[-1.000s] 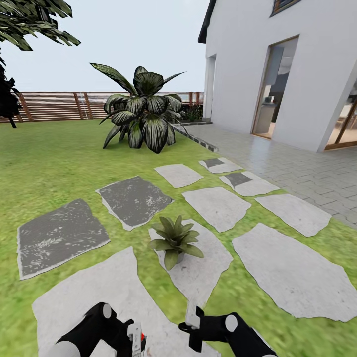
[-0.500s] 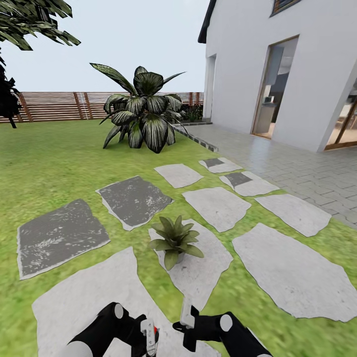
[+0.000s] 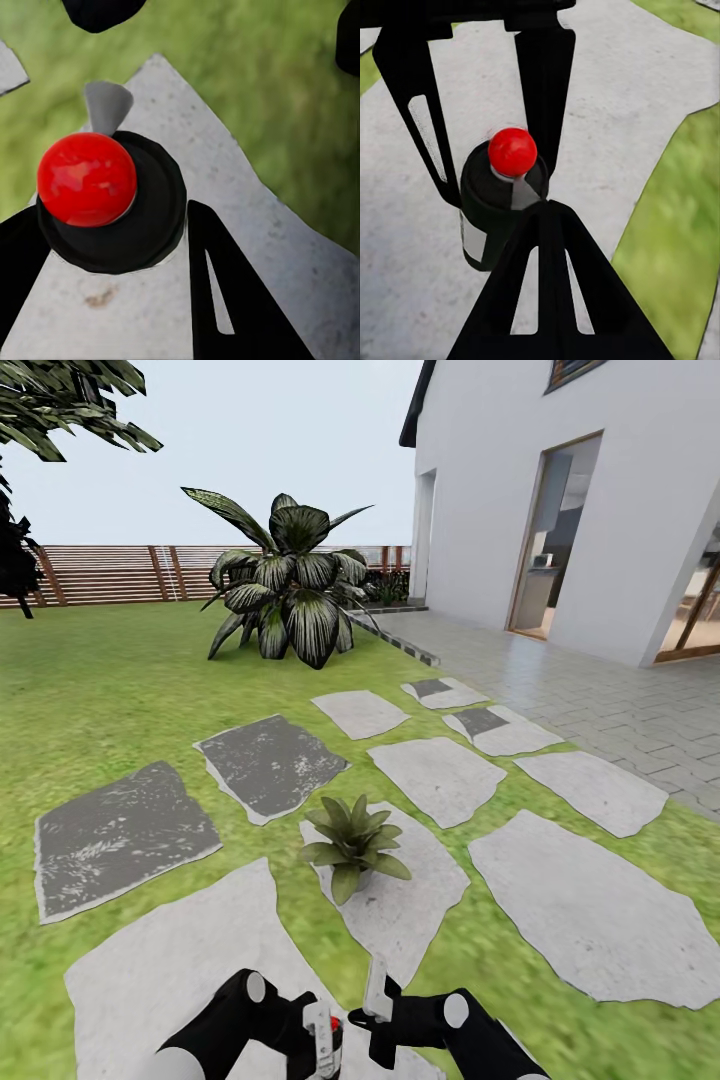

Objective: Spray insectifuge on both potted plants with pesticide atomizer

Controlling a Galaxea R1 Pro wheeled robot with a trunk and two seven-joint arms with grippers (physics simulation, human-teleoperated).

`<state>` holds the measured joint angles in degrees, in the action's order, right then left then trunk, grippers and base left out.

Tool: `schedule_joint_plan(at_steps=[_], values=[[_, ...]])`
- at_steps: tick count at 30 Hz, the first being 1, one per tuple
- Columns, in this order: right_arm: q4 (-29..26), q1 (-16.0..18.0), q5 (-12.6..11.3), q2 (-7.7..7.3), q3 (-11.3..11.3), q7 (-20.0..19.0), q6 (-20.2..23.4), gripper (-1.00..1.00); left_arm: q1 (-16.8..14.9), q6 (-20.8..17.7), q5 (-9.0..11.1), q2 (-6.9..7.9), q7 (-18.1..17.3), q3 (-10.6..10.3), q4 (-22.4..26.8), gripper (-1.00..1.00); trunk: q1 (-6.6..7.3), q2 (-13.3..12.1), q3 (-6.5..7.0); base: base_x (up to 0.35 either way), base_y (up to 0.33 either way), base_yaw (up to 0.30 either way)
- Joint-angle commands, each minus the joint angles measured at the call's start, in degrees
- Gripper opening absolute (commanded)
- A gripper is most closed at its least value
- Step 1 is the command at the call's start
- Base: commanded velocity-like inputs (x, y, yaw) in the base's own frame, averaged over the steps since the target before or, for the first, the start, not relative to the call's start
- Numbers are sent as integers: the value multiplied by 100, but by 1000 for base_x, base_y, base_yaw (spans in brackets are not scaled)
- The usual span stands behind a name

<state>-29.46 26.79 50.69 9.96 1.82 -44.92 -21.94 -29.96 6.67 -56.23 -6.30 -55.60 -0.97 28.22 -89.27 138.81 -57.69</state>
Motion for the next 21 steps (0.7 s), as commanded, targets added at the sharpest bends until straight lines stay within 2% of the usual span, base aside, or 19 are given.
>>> schedule_joint_plan(at_steps=[1, 8, 17, 21], values=[[-7, 2, 38, 4, 20, -17, -22, -100, -1, 60, -57, -20, -9, 7, 8, -100, 1, 2, -5, 0, 0, 0], [-7, 2, 38, 4, 20, -17, -24, -100, -1, 63, -48, -106, -4, 10, 8, -100, 1, 2, -5, 0, 0, 0], [-7, 2, 38, 4, 20, -17, -23, -100, -1, 71, 6, -106, -4, 16, 8, -100, 1, 2, -5, 0, 0, 0], [-7, 2, 38, 4, 20, -17, -23, -100, 7, 64, -1, -59, -4, 12, 0, -100, 1, 2, -5, 0, 0, 0]])
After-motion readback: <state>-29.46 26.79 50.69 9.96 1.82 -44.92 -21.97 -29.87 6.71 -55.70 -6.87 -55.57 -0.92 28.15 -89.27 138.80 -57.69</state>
